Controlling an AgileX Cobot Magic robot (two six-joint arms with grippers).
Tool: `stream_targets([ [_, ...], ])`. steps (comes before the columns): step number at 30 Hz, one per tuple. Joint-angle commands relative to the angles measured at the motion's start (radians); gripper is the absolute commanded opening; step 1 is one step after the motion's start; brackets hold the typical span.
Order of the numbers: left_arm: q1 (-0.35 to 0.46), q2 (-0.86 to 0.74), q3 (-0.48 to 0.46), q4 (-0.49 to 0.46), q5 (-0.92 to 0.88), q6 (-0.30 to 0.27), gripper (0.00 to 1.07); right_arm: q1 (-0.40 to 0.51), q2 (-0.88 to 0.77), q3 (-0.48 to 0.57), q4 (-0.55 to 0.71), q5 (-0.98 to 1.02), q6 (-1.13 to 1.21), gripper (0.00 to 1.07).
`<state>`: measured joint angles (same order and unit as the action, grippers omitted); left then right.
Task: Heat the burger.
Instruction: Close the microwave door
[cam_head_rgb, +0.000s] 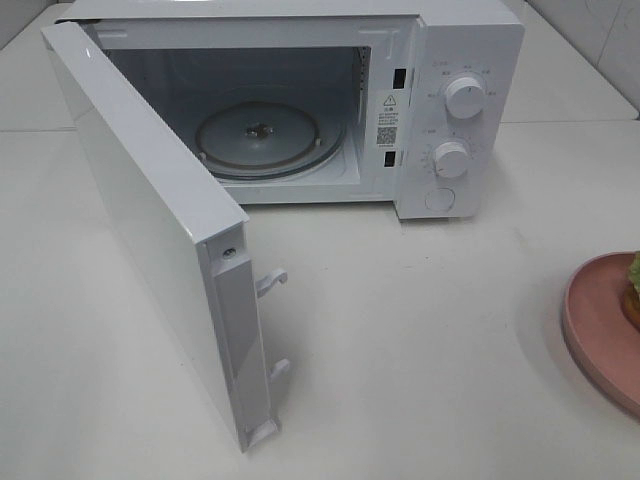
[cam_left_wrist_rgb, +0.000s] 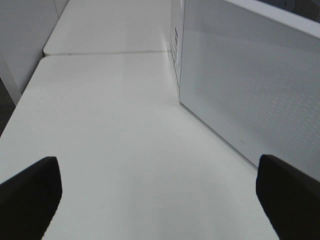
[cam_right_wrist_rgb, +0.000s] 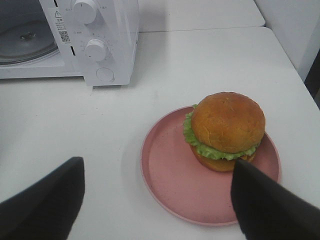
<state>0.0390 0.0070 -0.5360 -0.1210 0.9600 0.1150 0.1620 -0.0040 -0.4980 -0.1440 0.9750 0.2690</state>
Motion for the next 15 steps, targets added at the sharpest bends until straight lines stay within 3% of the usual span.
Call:
stream_targets([
  [1, 0.002, 0.025, -0.008, 0.014, -0.095, -0.009, 0.95, -0.003, -0.027, 0.001, 0.001, -0.005, -0.008, 0.76],
  [5, 0.002, 0.089, -0.008, 0.036, -0.221, -0.010, 0.85, -0.003, -0.027, 0.001, 0.001, -0.005, -0.008, 0.76],
  [6, 0.002, 0.133, -0.008, 0.040, -0.282, -0.009, 0.76, -0.003, -0.027, 0.001, 0.001, -0.005, -0.008, 0.76],
  [8, 0.002, 0.158, -0.008, 0.041, -0.303, -0.009, 0.71, -0.003, -0.027, 0.001, 0.001, -0.005, -0.008, 0.76],
  [9, 0.002, 0.205, -0.008, 0.041, -0.352, -0.009, 0.59, -0.003, -0.027, 0.001, 0.001, -0.005, -0.008, 0.76],
  [10, 0.002, 0.205, -0.008, 0.041, -0.352, -0.009, 0.59, -0.003, -0.027, 0.001, 0.001, -0.005, -0.008, 0.76],
  [11, 0.002, 0.257, -0.008, 0.041, -0.401, -0.010, 0.44, -0.003, -0.027, 0.001, 0.001, -0.005, -0.008, 0.76],
  [14, 0.002, 0.288, -0.008, 0.041, -0.429, -0.010, 0.35, -0.003, -0.027, 0.001, 0.001, -0.005, -0.008, 0.76],
  [15, 0.002, 0.351, -0.008, 0.039, -0.479, -0.010, 0.19, -0.002, -0.027, 0.001, 0.001, -0.005, -0.008, 0.76],
])
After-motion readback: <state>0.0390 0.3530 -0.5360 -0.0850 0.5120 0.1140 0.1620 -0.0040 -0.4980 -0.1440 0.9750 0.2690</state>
